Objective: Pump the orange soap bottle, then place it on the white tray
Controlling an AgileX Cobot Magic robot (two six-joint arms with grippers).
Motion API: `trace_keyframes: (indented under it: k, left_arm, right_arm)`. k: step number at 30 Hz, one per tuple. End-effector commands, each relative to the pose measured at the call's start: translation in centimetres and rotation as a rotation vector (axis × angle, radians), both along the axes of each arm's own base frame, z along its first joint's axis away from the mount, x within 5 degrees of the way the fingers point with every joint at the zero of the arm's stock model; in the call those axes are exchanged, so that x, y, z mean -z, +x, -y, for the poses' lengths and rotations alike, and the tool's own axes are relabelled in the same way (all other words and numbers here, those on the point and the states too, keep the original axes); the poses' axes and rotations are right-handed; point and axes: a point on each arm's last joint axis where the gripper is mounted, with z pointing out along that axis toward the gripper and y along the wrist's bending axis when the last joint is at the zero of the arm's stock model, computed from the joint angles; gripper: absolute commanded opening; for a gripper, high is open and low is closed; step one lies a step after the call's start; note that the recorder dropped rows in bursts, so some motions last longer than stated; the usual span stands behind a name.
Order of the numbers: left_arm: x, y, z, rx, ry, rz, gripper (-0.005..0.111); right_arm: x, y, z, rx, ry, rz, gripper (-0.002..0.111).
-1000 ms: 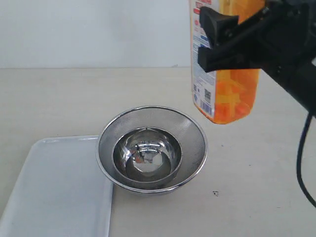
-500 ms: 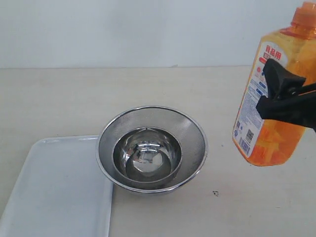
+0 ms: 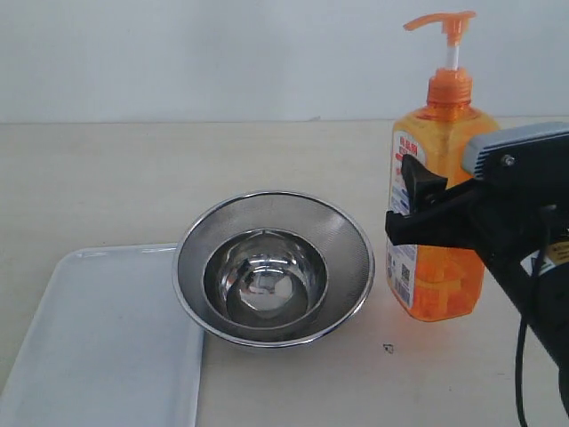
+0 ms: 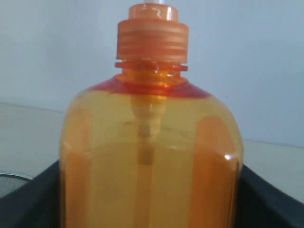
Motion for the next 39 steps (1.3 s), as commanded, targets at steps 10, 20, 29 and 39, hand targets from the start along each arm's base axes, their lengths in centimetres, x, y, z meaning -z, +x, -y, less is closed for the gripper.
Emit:
trace_keyframes:
  k: [10, 20, 29, 39]
  left_arm:
    - [0.1, 0.0, 0.0, 0.003, 0.001, -0.002, 0.005]
    - [0.1, 0.0, 0.0, 0.003, 0.001, -0.002, 0.005]
    - [0.1, 0.0, 0.0, 0.003, 0.001, -0.002, 0.005]
    - [0.1, 0.0, 0.0, 0.003, 0.001, -0.002, 0.005]
  right_arm:
    - [0.9, 1.0, -0.2, 0.057, -0.001, 0.019, 0.000]
    - [2.0, 1.2, 0.1, 0.120, 0.036, -0.037, 0.000]
    - [2.2, 1.2, 0.2, 0.126, 0.037, -0.051, 0.000]
    - [3.0, 1.0, -0.2, 0.087, 0.021, -0.138, 0.053]
